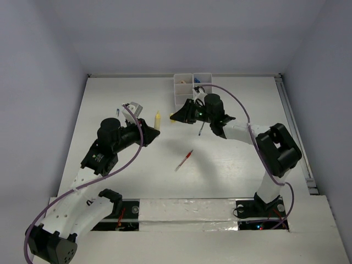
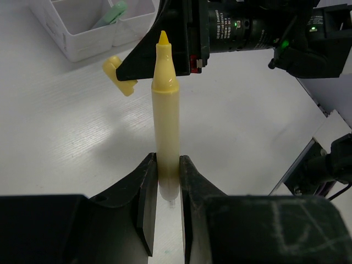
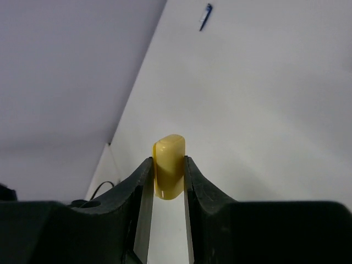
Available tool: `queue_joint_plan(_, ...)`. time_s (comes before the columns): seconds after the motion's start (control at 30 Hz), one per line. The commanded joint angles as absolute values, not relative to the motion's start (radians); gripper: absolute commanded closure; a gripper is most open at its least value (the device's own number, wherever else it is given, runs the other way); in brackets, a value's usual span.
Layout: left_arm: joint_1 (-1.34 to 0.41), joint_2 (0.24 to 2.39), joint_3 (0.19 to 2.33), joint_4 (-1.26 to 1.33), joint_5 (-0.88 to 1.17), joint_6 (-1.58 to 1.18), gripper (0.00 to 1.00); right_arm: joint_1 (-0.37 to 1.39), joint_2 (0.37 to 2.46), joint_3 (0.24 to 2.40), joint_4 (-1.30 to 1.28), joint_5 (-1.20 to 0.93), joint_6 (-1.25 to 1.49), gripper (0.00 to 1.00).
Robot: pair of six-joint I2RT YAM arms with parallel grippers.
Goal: Sort the stationery into containers
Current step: Pick up the pen cap from the center of the board.
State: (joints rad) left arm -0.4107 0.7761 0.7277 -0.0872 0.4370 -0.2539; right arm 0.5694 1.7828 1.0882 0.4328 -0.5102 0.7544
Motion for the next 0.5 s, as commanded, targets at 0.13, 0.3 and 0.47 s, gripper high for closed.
queue_joint_plan(0.13, -0.407, 0.767, 0.719, -0.023, 0.466, -0.264, 1.00, 0.571, 1.795, 1.026, 0.574, -0.565, 0.825, 1.00)
queue_joint_plan(0.3, -0.407, 0.775, 0.723, -0.025, 0.466, -0.261, 1.00, 0.581, 1.856, 1.002, 0.548, -0.568, 0.854, 0.99)
queue_joint_plan(0.47, -0.407, 0.773, 0.721, -0.029, 0.463, -0.256, 1.00, 0.613, 1.939, 1.026, 0.515, -0.613, 0.856, 0.96)
